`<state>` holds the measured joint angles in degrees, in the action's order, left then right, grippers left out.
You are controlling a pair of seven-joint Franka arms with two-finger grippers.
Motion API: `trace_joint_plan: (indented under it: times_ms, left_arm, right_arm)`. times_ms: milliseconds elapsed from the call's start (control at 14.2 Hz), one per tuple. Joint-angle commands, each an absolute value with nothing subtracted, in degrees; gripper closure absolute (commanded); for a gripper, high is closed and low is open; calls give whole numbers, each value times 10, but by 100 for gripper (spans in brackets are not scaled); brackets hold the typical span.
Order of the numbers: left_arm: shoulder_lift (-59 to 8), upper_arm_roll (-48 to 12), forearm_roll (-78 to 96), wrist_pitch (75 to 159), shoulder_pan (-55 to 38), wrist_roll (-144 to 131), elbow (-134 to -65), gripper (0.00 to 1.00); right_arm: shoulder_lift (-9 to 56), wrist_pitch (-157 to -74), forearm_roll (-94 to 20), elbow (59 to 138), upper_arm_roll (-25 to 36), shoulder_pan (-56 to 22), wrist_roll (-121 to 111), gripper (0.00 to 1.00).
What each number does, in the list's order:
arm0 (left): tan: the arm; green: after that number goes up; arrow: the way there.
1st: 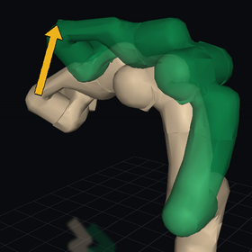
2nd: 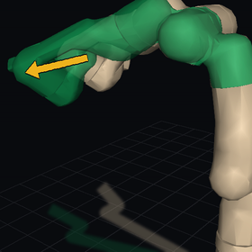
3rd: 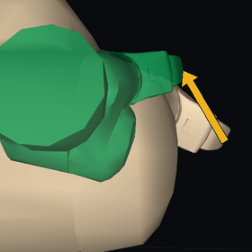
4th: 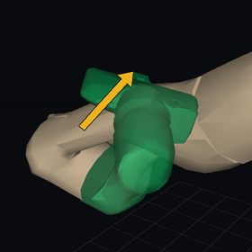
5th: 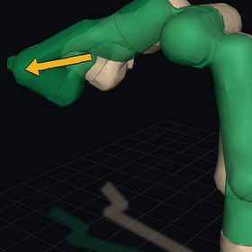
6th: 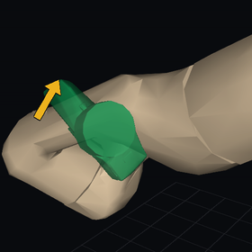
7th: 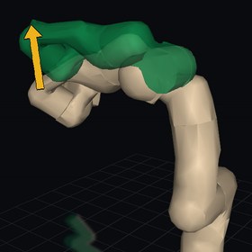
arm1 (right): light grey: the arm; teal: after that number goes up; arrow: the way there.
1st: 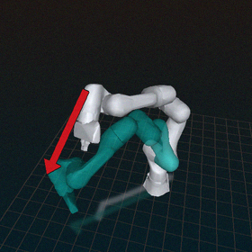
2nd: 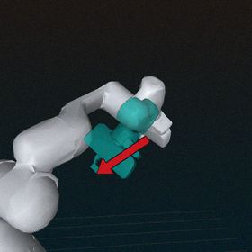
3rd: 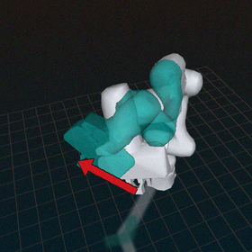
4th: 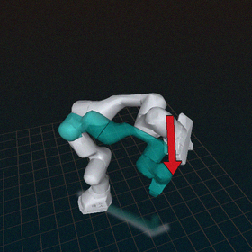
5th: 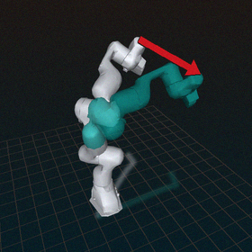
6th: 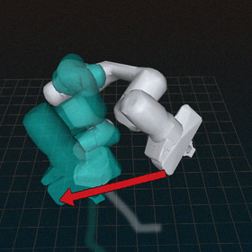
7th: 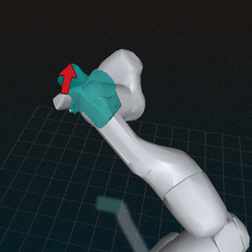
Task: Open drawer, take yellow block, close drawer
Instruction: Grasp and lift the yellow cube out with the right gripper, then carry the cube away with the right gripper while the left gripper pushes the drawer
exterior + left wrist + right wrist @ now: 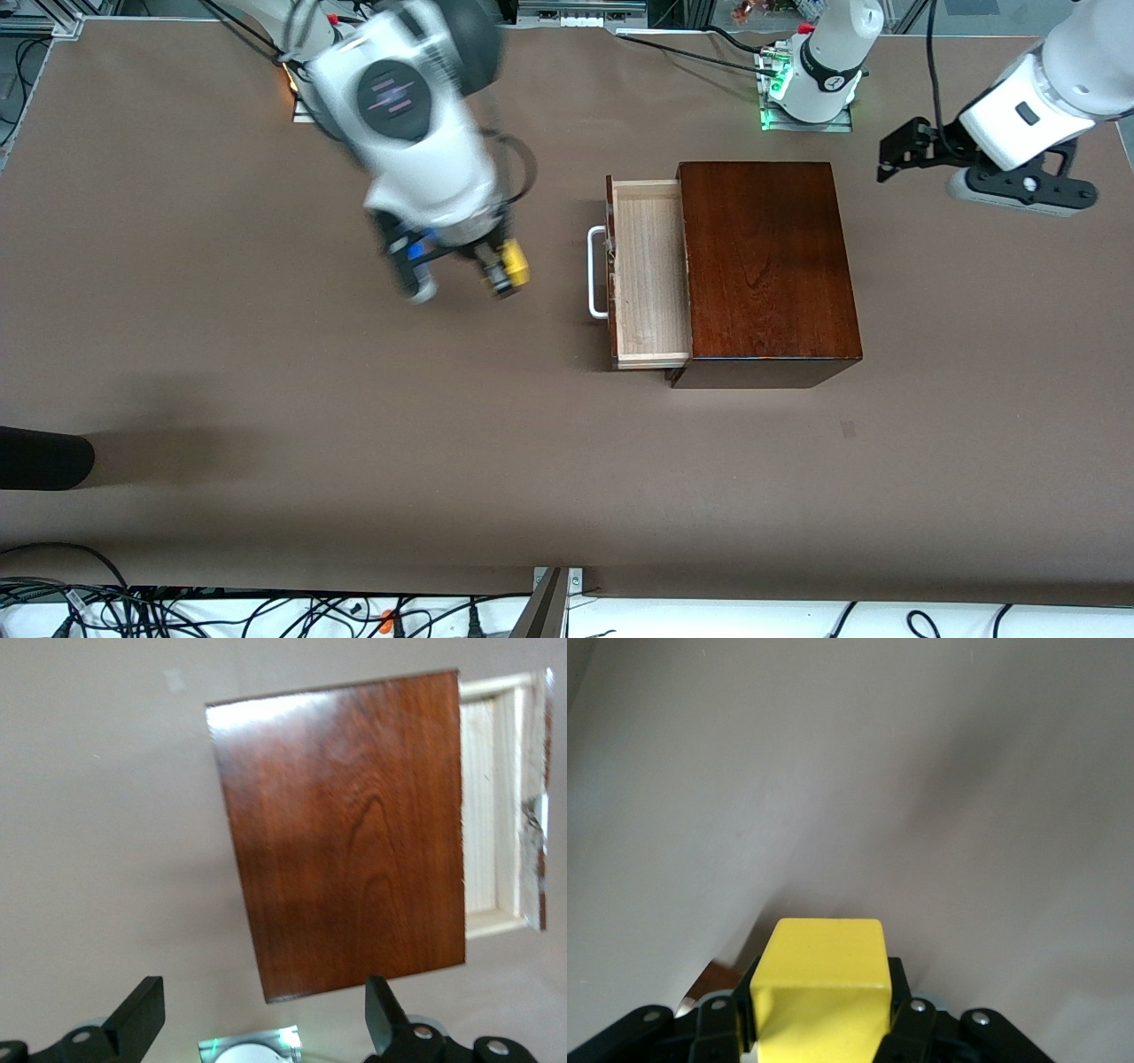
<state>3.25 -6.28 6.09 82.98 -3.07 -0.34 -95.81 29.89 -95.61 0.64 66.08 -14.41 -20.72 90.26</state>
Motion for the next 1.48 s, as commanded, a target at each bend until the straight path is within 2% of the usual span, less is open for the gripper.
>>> trace_joint_plan:
  times_ms: [0,281,562,773,1054,1405]
  left_arm:
    - [-10,-112,69,816,-50,6,-938,0]
    - [-138,-161,71,820,-76,77,-816,0]
    - [-215,-163,87,870,-140,153,-788,0]
    - [-265,-162,79,946,-220,202,-787,0]
    - [-323,-162,28,1083,-286,301,-790,0]
    - [-381,-162,29,1177,-295,509,-795,0]
  right_arm:
    - [246,-920,-22,718,-142,-121,686,100]
    - [231,-897,-23,750,-64,-50,339,100]
    - [226,-932,-23,795,41,-40,105,100]
    - [227,-1014,-23,858,102,-35,-40,100]
    - [262,-1143,-55,932,113,13,-161,100]
    - [366,-1258,-111,928,112,45,-267,100]
